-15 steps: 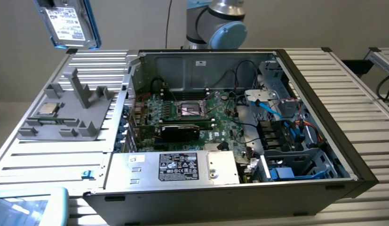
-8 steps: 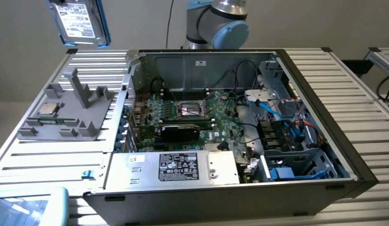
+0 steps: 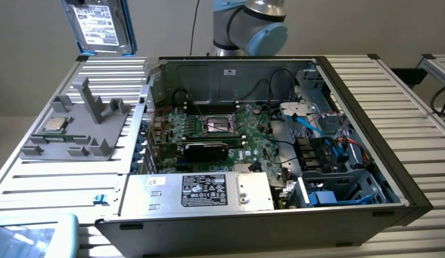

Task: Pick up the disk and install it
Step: 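Pick up the disk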

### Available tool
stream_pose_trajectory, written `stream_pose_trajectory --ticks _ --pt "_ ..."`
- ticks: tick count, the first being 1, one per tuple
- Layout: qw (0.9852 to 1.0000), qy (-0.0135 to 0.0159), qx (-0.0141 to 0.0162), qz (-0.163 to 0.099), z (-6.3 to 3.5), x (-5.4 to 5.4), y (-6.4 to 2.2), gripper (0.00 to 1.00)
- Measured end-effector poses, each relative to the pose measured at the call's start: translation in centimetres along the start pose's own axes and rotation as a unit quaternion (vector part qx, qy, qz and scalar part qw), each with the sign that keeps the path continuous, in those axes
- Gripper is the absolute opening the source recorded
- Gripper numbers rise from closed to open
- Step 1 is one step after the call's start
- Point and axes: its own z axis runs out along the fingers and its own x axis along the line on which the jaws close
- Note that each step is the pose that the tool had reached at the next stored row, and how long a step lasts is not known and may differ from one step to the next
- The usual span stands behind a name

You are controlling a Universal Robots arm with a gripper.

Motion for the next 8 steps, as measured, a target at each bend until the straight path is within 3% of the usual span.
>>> stream_pose_trajectory --ticks 8 --pt "1.0000 0.0000 -0.0001 0.000 -0.41 1.9 -2.77 0.37"
